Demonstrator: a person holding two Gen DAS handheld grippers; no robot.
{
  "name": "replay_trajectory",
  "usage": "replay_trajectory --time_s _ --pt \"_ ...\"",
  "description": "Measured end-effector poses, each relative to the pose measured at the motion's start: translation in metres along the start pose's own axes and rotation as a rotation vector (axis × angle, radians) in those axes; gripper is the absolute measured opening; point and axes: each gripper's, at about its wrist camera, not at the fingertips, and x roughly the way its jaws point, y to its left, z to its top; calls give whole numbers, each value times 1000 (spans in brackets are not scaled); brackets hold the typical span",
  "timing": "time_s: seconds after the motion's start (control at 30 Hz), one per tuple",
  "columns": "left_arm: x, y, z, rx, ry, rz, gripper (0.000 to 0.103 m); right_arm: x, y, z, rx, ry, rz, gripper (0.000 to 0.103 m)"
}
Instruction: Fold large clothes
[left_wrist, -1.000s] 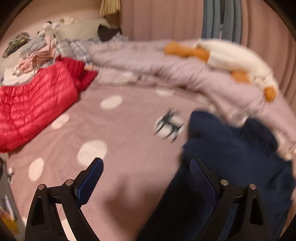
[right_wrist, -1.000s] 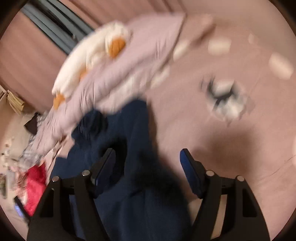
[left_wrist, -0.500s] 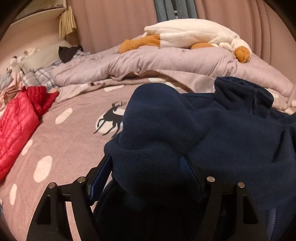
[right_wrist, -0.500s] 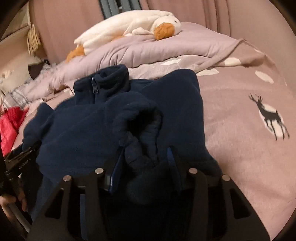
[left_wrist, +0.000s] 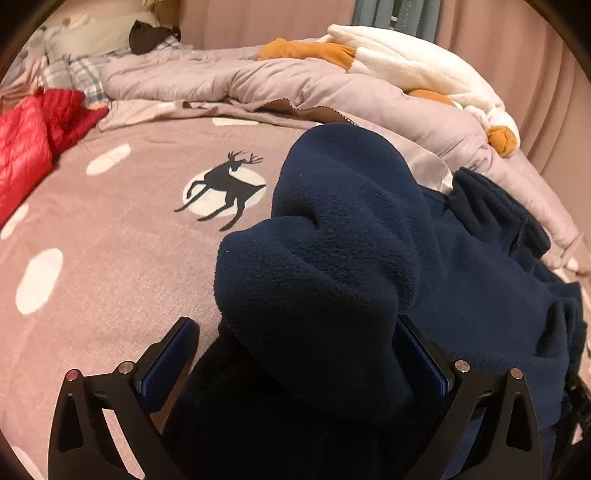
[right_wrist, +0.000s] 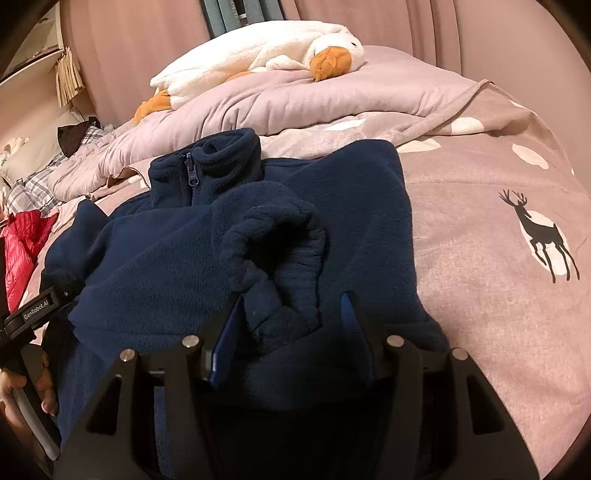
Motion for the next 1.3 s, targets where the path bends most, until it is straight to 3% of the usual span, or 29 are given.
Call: replay_trajectory --time_s 0.3,0.5,0.57,0.63,0.7,0.83,1.0,1.07,1.13,1.2,1.3 --pt "2 8 3 -15 16 -20 103 1 1 0 0 -3 1 56" --pt "-22 45 7 -78 144 -139 103 -24 -1 -3 25 18 22 57" --pt "-47 72 6 -138 117 -166 103 -42 -5 -10 84 16 57 62" --pt "-74 107 4 -219 70 -146 103 -66 -13 -20 165 17 87 83" --pt "-93 135 1 -283 49 -146 103 -90 -27 -32 261 15 72 84" --pt "-121 188 -25 -392 85 -192 103 -135 -52 -55 398 -33 137 87" --pt "-137 215 -80 -461 58 -196 103 -185 -76 -113 480 -148 13 93" --pt "-138 216 -102 -448 56 -240 103 -196 -87 -144 548 -158 7 93" --pt "-145 213 -120 -402 -16 -295 103 -202 -94 -166 593 -181 25 93" --pt "-155 212 -134 -390 -73 -304 103 -213 -98 -192 640 -215 -9 92" --pt "-165 211 -151 -420 -100 -332 103 -227 -92 -212 640 -244 -32 92"
